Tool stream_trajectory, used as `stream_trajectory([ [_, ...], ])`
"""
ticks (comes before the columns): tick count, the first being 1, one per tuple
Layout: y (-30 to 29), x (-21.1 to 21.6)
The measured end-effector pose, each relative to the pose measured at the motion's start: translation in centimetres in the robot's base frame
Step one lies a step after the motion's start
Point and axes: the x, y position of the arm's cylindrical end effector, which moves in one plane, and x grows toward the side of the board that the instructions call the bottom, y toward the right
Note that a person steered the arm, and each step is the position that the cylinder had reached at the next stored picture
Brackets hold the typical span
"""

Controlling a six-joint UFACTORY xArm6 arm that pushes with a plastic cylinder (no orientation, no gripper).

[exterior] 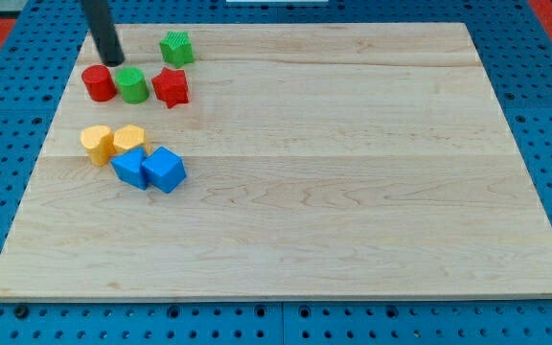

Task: Push the red circle into the green circle

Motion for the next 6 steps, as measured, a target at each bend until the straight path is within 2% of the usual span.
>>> stream_trajectory([
  [2, -2.1, 5.1],
  [3, -5.4, 5.6],
  [4, -5.9, 8.3],
  [5, -4.6, 10.5],
  [6, 0.0, 10.5],
])
